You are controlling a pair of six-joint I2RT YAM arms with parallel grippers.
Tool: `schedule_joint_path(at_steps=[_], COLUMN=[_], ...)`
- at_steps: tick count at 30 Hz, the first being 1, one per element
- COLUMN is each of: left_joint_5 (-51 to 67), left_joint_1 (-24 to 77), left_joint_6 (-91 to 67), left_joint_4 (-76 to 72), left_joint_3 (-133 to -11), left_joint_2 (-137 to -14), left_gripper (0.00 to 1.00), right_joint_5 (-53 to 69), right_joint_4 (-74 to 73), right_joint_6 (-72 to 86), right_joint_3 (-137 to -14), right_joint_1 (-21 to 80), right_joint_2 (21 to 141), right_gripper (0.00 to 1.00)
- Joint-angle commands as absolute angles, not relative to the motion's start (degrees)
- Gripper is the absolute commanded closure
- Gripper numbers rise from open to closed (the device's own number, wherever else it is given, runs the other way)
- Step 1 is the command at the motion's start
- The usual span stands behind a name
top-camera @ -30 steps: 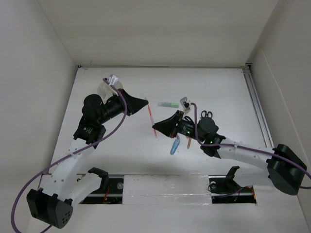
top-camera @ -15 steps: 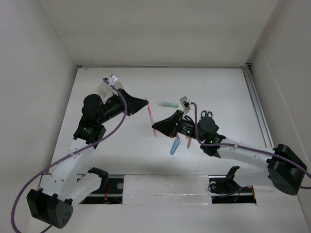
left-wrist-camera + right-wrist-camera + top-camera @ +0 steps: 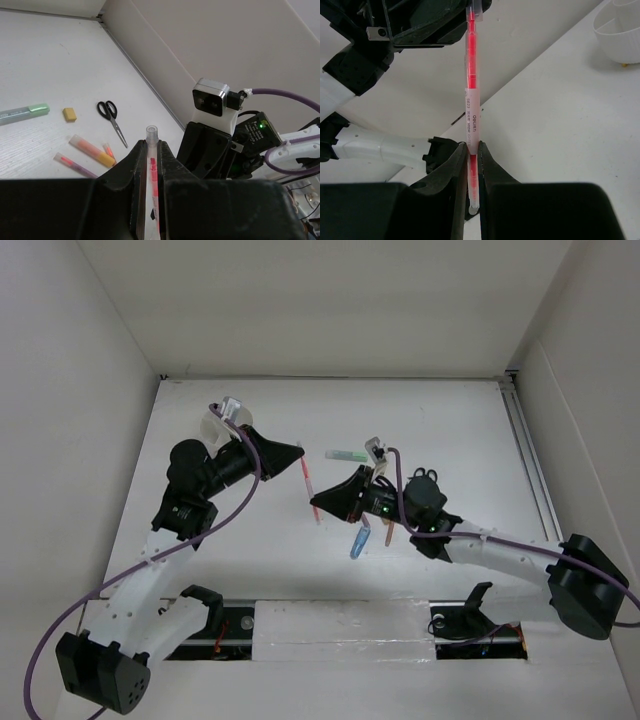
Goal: Sort the stationery into containers
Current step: Close the pen cap on the pen.
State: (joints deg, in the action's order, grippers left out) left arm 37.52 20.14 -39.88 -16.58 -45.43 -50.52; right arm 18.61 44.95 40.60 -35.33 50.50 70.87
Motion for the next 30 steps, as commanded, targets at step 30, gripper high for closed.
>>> schedule_joint_path(at_steps=[30], left_joint_5=[41.04], left_joint_1=[21.88], left_joint_6=[-38.06], left_joint_4=[-19.25], left_joint_3=[-44.38], left_joint_2=[-50.54], left_gripper=[1.00], right_joint_5=[20.83], right_joint_4=[47.02], right_joint_6=[43.07], right_joint_3=[-39.81], right_joint_1=[47.64], right_joint_2=[68.29], right_gripper=[1.00])
